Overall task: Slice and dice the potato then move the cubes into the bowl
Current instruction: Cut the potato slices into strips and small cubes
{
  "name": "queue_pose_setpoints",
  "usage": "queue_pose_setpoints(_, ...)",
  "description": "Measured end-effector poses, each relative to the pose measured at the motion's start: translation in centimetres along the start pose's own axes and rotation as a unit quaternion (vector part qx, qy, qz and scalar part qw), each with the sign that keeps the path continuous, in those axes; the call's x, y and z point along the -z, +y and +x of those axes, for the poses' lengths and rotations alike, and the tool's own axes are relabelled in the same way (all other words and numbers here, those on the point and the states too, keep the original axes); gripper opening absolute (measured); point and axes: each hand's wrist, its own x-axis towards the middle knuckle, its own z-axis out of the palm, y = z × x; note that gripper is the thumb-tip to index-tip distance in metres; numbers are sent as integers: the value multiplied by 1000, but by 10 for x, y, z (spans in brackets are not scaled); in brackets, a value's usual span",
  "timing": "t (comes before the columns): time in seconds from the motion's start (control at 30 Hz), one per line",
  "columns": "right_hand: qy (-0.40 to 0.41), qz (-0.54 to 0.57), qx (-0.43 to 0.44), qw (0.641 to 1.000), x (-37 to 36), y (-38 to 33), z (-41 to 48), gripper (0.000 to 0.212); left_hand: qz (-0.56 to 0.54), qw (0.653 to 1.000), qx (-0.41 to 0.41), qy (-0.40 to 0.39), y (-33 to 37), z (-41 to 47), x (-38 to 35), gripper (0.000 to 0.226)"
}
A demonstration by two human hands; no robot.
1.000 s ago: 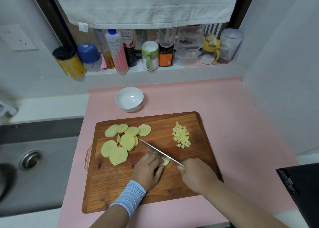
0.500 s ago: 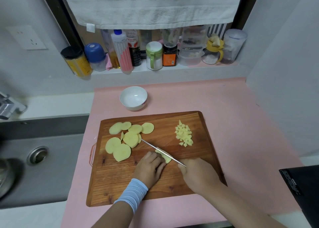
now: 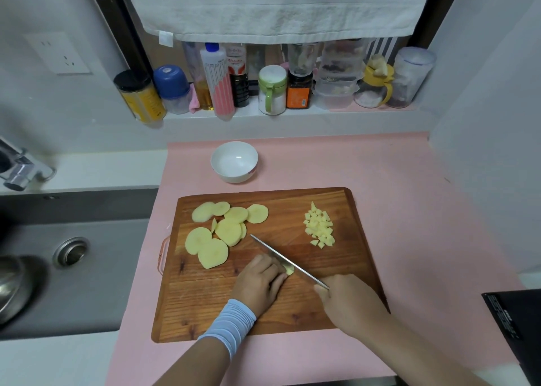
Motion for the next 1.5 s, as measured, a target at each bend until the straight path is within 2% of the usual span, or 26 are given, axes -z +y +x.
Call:
queue_pose_setpoints(0.1,-11,16,-7,1000,-4,-4,7,43,-5,1000,2,2,0,0,0,4)
queue_pose_setpoints(0.23,-11,28,-4,1000,-8,-16,22,31,0,1000,-4,5,-1,0,-1,5)
queue_pose_setpoints(0.5,-5,28,2,1000,-11,-15,19,29,29,999,-11,6,-1,-8,-5,7)
queue_pose_setpoints(0.83,16,36,10,999,-6,-19,0,43,4,1000,-3,11,1,-5,-2,3)
queue_pose_setpoints(1.17,-9,19,-2,1000,-4,-5,-8,47,-1,1000,0,21,1,-7,-2,4)
queue_pose_setpoints(1.4,-21,39,-13,999,-8,-27,14,29,1,1000,-1,25,-1,-8,-4,6)
queue_pose_setpoints(1.5,-19,45,-16,999,-7,-32,19,28,4,1000,-2,27,-3,-10,-5,3)
